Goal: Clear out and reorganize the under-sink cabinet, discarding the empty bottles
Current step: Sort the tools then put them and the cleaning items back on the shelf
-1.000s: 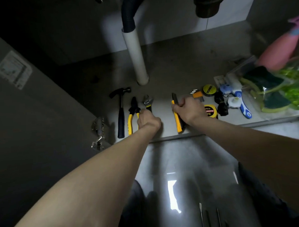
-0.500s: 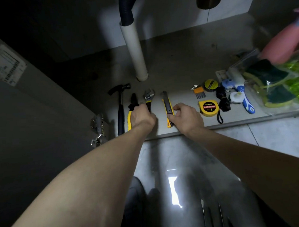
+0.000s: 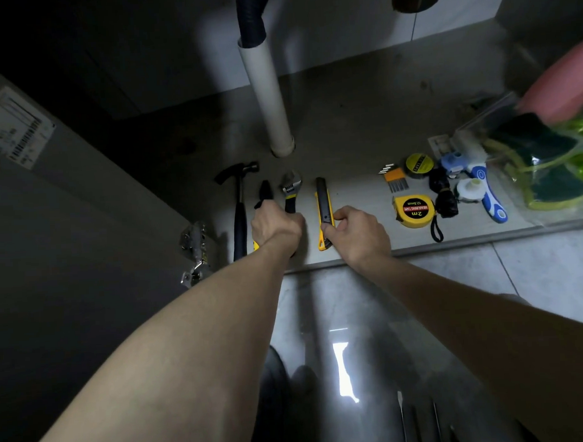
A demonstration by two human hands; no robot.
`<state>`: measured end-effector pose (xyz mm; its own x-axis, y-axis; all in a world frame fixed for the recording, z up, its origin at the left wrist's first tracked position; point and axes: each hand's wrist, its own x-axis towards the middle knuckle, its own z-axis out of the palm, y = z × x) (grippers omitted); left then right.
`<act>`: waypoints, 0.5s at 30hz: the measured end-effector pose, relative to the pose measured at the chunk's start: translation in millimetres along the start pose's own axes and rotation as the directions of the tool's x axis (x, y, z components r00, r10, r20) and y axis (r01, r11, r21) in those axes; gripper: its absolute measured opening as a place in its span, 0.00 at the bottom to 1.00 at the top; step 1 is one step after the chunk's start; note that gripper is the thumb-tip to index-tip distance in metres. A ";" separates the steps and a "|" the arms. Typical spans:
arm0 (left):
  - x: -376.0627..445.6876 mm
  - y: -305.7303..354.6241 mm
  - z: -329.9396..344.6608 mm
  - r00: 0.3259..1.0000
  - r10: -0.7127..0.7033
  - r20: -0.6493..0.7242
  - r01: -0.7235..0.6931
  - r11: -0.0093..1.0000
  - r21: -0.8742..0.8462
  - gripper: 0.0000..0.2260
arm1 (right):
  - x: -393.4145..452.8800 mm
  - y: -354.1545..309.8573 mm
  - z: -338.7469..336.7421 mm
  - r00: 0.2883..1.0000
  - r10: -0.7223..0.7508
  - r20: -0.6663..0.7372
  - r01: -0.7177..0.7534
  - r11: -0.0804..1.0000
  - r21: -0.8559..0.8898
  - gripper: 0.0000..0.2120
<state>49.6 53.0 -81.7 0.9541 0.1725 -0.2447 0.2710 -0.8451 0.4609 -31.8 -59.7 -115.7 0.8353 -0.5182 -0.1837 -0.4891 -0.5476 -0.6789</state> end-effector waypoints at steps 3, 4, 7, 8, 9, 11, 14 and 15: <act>2.1 -0.5 -2.0 0.999 -0.030 -0.018 0.030 0.999 -0.034 0.10 | -1.1 -0.5 0.2 1.000 0.001 0.001 -0.001 1.000 0.007 0.18; 2.6 -0.8 -2.2 0.999 -0.037 -0.019 0.037 0.998 -0.041 0.11 | -1.3 -0.7 -0.1 1.000 0.002 0.004 -0.002 1.000 0.008 0.19; 1.6 -3.2 -1.7 0.999 -0.047 -0.014 0.046 0.997 -0.070 0.10 | -0.7 -1.0 -0.5 1.000 0.000 0.022 -0.001 1.000 0.007 0.19; 1.4 -4.6 -1.9 0.999 -0.049 -0.014 0.047 0.996 -0.080 0.10 | -0.8 -1.1 -1.0 1.000 0.001 0.027 -0.001 1.000 0.008 0.19; 1.6 -6.2 -2.3 0.998 -0.054 -0.016 0.052 0.995 -0.088 0.09 | -0.9 -1.3 -1.3 1.000 0.002 0.030 -0.002 1.000 0.008 0.19; 4.5 -9.9 -5.4 0.997 -0.072 -0.025 0.070 0.994 -0.088 0.11 | -0.8 -1.5 -1.9 0.999 0.001 0.037 -0.001 1.000 0.007 0.19; 9.8 -15.2 -9.9 0.997 -0.081 -0.018 0.079 0.993 -0.087 0.09 | -0.9 -0.7 -1.6 0.999 0.001 0.045 -0.001 1.000 0.005 0.18; 10.4 -16.6 -10.1 0.997 -0.071 -0.018 0.069 0.994 -0.079 0.09 | -0.6 -0.4 -1.3 0.999 0.003 0.044 -0.003 1.000 0.001 0.18</act>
<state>56.2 73.9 -83.2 0.9346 0.2410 -0.2617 0.3458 -0.7883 0.5090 -32.5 -60.0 -114.4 0.8441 -0.4904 -0.2169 -0.4913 -0.5451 -0.6794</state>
